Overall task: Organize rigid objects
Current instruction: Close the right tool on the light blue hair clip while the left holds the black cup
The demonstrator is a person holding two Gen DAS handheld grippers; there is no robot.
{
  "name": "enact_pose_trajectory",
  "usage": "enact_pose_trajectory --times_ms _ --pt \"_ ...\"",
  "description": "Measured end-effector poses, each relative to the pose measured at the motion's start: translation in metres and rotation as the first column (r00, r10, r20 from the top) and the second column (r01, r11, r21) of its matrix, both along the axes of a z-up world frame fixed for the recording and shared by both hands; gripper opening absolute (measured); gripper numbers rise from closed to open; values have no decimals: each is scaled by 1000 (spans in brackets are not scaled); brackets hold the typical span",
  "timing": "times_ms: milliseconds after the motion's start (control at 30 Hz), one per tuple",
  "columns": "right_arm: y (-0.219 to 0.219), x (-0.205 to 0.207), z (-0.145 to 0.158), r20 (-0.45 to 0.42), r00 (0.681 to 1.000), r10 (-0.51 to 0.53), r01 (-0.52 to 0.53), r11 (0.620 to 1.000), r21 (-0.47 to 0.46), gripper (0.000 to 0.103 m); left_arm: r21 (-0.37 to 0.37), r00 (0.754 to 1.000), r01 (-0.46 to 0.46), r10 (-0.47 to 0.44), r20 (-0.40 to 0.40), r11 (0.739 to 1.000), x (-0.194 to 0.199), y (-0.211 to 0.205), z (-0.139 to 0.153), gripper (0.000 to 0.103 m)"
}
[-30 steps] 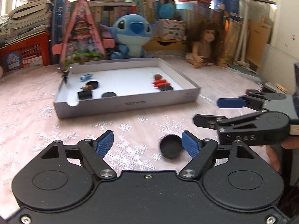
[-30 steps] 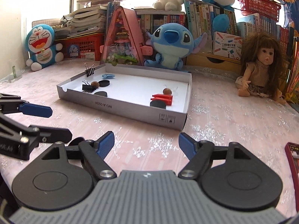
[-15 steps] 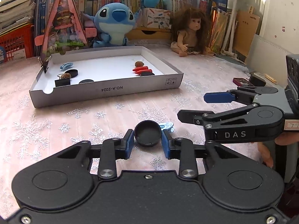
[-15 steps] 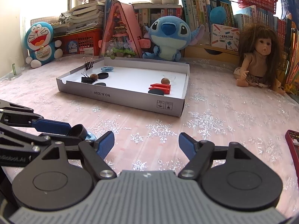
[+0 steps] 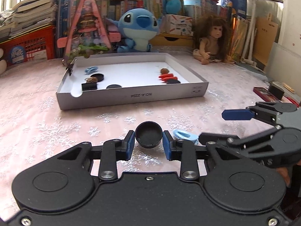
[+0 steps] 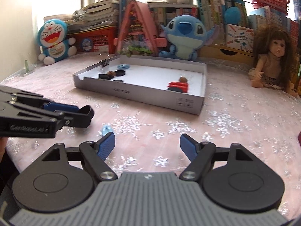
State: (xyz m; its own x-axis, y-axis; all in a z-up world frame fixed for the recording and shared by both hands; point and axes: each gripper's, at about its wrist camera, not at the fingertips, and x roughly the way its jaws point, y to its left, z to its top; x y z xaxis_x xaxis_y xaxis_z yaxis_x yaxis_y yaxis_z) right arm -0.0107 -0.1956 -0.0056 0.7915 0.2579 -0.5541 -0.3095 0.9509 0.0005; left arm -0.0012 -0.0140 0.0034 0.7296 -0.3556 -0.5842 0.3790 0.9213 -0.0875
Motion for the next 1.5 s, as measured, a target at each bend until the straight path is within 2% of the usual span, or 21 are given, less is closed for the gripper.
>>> enact_pose_trajectory --times_ms 100,233,533,633,767,867,1167,1300,1500 --pt "8 -3 -1 5 999 34 -34 999 -27 85 5 1000 -11 11 -1 1000 0 3 -2 30" --pt "13 -4 -4 17 1000 26 -25 996 -88 85 13 1000 -17 17 0 1000 0 5 -4 30" --pt "-6 5 -2 5 994 -110 110 992 -63 85 21 1000 -26 26 0 999 0 6 -8 30" --pt "-6 -3 4 16 1000 -22 22 1000 4 85 21 999 -32 32 3 999 1 7 -9 30" --pt "14 -6 4 32 999 44 -42 997 -61 87 19 999 -40 40 1 999 2 8 -10 30" --pt "21 3 0 18 999 28 -26 996 -91 87 16 999 -49 49 2 999 2 10 -10 30" --pt "9 18 -3 -6 994 -110 108 989 -102 87 15 997 -75 75 9 997 3 17 -12 30" --pt "7 10 2 3 999 -51 51 997 -52 86 20 997 -75 75 19 997 2 16 -13 30" --pt "27 6 4 -3 1000 -2 2 999 -34 87 20 996 -89 88 32 996 0 16 -13 31"
